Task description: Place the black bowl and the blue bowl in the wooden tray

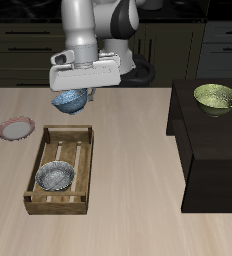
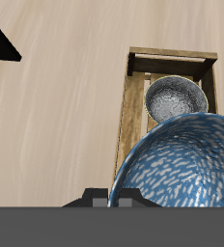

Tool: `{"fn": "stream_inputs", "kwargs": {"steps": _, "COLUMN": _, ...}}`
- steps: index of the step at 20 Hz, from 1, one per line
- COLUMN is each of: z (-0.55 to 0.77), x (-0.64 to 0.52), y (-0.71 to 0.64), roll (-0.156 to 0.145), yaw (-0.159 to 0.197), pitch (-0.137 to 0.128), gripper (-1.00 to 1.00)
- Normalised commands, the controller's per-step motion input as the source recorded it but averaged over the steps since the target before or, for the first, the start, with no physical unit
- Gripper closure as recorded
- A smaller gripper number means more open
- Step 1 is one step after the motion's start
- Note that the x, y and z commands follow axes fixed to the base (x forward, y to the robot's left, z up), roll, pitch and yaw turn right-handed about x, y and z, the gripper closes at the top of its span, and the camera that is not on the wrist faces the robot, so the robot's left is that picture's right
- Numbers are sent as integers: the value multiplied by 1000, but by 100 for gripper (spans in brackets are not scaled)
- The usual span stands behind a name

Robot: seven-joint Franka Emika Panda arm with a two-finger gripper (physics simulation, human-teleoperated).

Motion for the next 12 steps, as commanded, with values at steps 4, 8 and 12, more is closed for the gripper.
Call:
{"fn": "stream_inputs", "kwargs": {"steps": 4, "z": 69, "x": -30, "y": -371, "roll": -57, "yaw": -13, "pitch": -15, "gripper": 100}}
{"fn": "stream_inputs", "kwargs": {"steps": 8, "z": -30, "x": -76, "y": -229, "roll": -24, "yaw": -12, "pitch": 11, "gripper": 100}}
{"fn": "stream_inputs", "kwargs": {"steps": 12, "z": -66, "x": -154, "y": -144, "roll": -4, "yaw": -25, "pitch": 9, "gripper": 100}}
